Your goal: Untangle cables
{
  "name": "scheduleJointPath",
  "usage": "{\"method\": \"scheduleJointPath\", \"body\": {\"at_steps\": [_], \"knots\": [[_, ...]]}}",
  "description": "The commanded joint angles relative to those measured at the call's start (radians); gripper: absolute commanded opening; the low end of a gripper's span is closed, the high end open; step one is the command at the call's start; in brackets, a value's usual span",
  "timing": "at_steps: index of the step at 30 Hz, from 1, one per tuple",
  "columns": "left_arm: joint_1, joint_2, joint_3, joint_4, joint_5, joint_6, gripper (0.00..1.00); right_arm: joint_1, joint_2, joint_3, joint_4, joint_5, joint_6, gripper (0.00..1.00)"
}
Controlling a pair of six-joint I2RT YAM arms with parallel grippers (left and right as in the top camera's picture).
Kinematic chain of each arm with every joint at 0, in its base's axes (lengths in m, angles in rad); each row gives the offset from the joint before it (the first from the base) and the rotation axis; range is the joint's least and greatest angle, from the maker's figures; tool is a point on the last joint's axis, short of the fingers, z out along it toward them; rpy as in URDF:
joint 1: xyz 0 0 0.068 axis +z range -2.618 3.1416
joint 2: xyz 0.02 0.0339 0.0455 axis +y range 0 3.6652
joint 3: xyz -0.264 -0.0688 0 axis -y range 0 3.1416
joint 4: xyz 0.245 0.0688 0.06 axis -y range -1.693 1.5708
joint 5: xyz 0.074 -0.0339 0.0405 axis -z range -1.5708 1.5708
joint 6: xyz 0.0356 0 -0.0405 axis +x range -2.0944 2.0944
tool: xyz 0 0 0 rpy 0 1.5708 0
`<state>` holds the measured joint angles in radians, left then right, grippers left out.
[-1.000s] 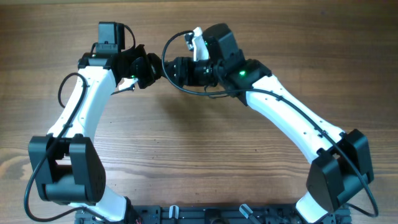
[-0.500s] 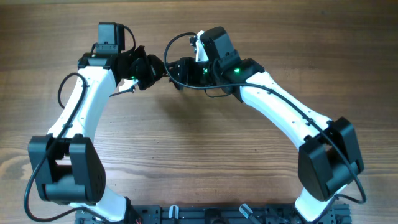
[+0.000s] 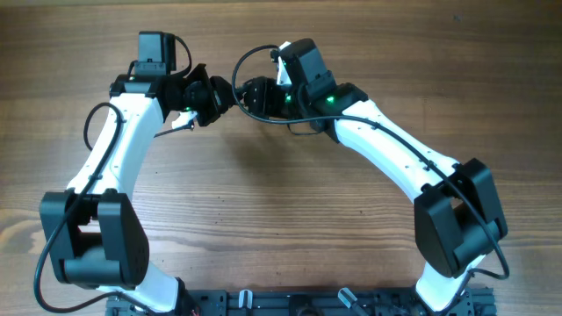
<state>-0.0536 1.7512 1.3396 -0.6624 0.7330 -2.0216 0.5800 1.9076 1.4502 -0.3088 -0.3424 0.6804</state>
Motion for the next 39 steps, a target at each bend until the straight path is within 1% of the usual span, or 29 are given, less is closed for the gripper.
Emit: {"method": "scheduleJointPath", "body": {"at_steps": [1, 3, 5, 9, 11, 14, 16, 18, 20, 22, 23, 26, 29, 31, 34, 35, 37, 39], "knots": [[-0.012, -0.004, 0.006, -0.011, 0.063, 0.025, 0.04, -0.026, 0.021, 0.008, 0.021, 0.113, -0.027, 0.28], [-0.012, -0.004, 0.006, -0.011, 0.046, 0.025, 0.04, -0.026, 0.021, 0.008, 0.013, 0.104, -0.042, 0.17], [-0.012, -0.004, 0.006, -0.016, -0.027, 0.025, 0.04, -0.026, 0.019, 0.008, 0.000, 0.060, -0.079, 0.05], [-0.012, -0.004, 0.006, -0.080, -0.230, 0.025, 0.04, -0.038, -0.004, 0.008, -0.078, -0.008, -0.113, 0.04], [-0.010, -0.004, 0.006, -0.118, -0.319, 0.025, 0.04, -0.059, -0.032, 0.008, -0.158, -0.022, -0.132, 0.04], [0.013, -0.004, 0.006, -0.158, -0.350, 0.031, 0.04, -0.124, -0.057, 0.008, -0.282, -0.026, -0.160, 0.04], [0.034, -0.004, 0.006, -0.161, -0.349, 0.090, 0.04, -0.177, -0.059, 0.008, -0.336, -0.026, -0.186, 0.04], [0.064, -0.004, 0.006, -0.162, -0.350, 0.191, 0.04, -0.251, -0.059, 0.008, -0.386, -0.026, -0.217, 0.04], [0.097, -0.004, 0.006, -0.166, -0.362, 0.309, 0.04, -0.336, -0.059, 0.008, -0.395, -0.050, -0.263, 0.04], [0.125, -0.004, 0.006, -0.171, -0.377, 0.407, 0.04, -0.410, -0.059, 0.008, -0.392, -0.061, -0.267, 0.04], [0.134, -0.004, 0.006, -0.174, -0.382, 0.438, 0.04, -0.433, -0.059, 0.008, -0.389, -0.060, -0.267, 0.04], [0.177, -0.004, 0.006, -0.203, -0.430, 0.601, 0.04, -0.554, -0.059, 0.008, -0.376, -0.060, -0.271, 0.04], [0.188, -0.004, 0.006, -0.207, -0.478, 0.723, 0.04, -0.619, -0.058, 0.008, -0.370, -0.060, -0.289, 0.04], [0.188, -0.004, 0.006, -0.204, -0.490, 0.805, 0.04, -0.640, -0.059, 0.008, -0.361, -0.103, -0.330, 0.04], [0.177, -0.004, 0.006, -0.191, -0.450, 0.929, 0.04, -0.640, -0.058, 0.008, -0.352, -0.322, -0.454, 0.04], [0.166, -0.004, 0.006, -0.169, -0.419, 0.996, 0.04, -0.628, -0.058, 0.008, -0.355, -0.388, -0.490, 0.04], [0.134, -0.004, 0.006, -0.131, -0.369, 1.107, 0.04, -0.594, -0.058, 0.008, -0.369, -0.454, -0.525, 0.04], [0.092, -0.004, 0.006, -0.111, -0.352, 1.195, 0.04, -0.539, -0.059, 0.008, -0.383, -0.463, -0.549, 0.04]]}}
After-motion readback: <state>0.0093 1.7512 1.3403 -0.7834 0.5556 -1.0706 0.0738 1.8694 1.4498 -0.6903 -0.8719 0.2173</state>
